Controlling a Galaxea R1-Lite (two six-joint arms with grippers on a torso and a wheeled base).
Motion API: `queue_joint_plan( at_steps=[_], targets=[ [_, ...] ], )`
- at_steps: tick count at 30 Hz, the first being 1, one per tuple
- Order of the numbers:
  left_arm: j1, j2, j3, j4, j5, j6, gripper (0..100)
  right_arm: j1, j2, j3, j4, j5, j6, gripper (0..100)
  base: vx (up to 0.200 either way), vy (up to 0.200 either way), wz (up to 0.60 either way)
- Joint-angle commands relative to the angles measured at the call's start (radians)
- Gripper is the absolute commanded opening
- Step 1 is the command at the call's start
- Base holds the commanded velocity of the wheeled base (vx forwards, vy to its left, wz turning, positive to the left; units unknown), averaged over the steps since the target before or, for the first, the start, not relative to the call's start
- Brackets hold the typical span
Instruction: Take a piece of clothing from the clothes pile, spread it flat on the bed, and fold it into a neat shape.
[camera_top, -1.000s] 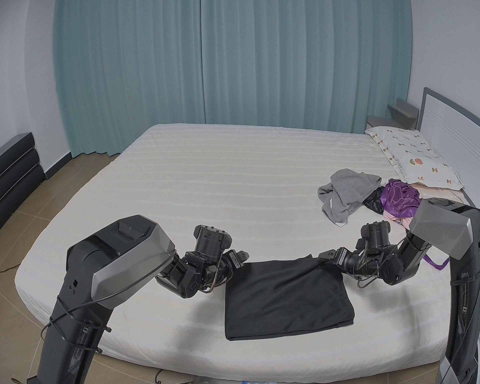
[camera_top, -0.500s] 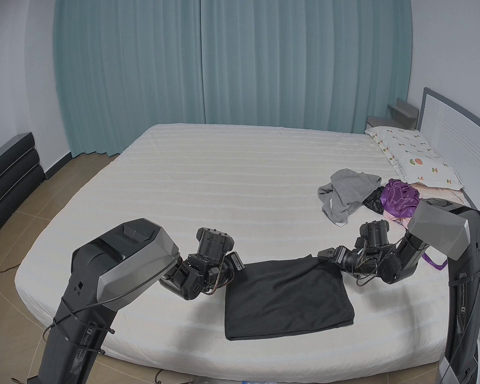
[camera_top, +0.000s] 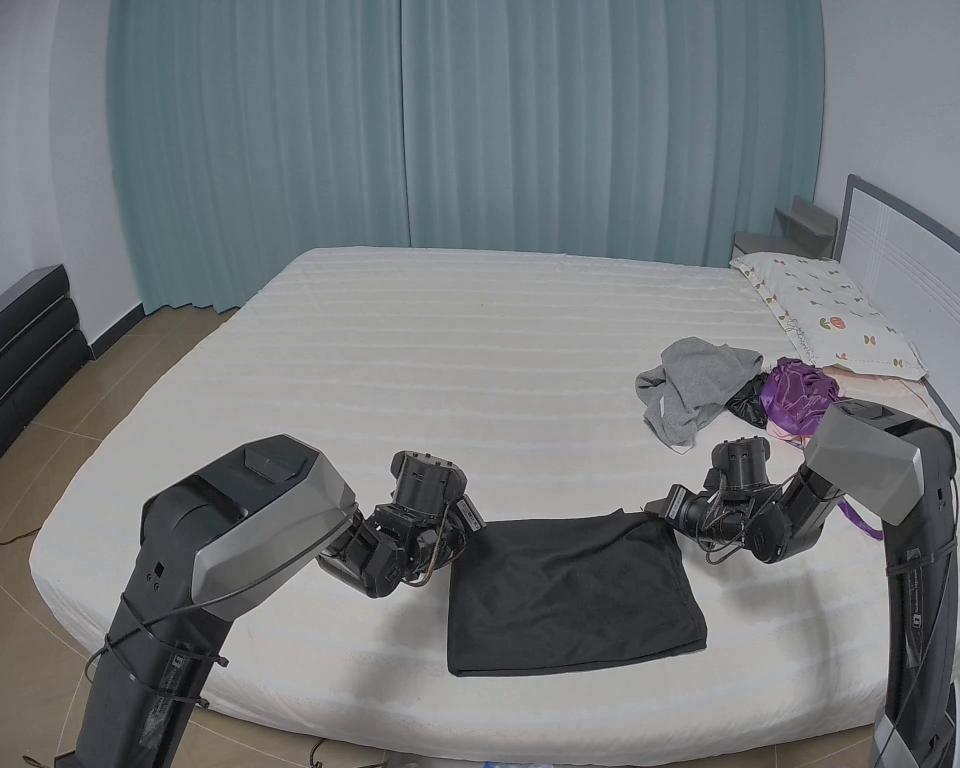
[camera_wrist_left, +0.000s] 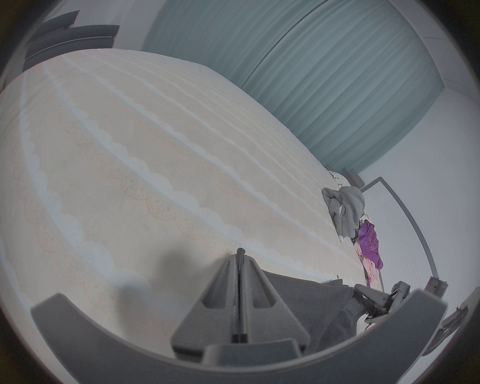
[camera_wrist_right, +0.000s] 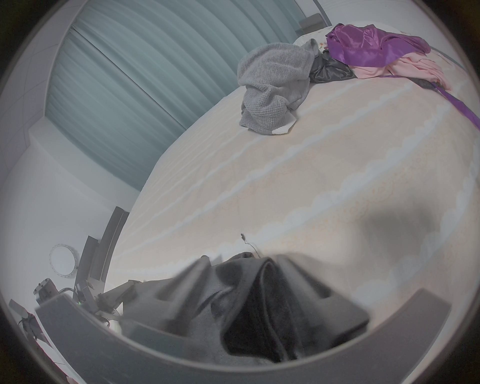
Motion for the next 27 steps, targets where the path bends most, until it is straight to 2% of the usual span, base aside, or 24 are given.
queue_joint_plan(
  at_steps=[1,10,20,21,25,26,27],
  targets=[
    [0.000,-0.005,0.002,-0.001,0.001,0.000,0,-0.001,0.015,-0.010,-0.001,-0.001,-0.002,0,0.000,0.000,0.00],
    [0.003,0.002,-0.004,-0.004,0.021,0.000,0,-0.005,0.021,-0.031,-0.045,-0.043,0.001,0,0.000,0.000,0.00],
    [0.003,0.002,-0.003,-0.001,0.021,0.000,0,-0.002,0.030,-0.026,-0.053,-0.046,0.000,0,0.000,0.000,0.00],
    [0.003,0.001,-0.003,-0.001,0.019,0.000,0,-0.002,0.030,-0.023,-0.053,-0.046,0.000,100,0.000,0.000,0.00],
    [0.003,-0.001,0.000,0.001,0.019,0.000,0,-0.008,0.009,0.006,-0.099,-0.046,-0.002,100,0.000,0.000,0.00],
    [0.003,-0.005,0.002,0.001,0.019,0.000,100,-0.012,-0.017,0.033,-0.136,-0.046,0.000,100,0.000,0.000,0.00],
    [0.003,-0.005,0.003,0.001,0.019,-0.002,100,-0.016,-0.046,0.064,-0.170,-0.033,0.000,100,0.000,0.000,0.00]
  ],
)
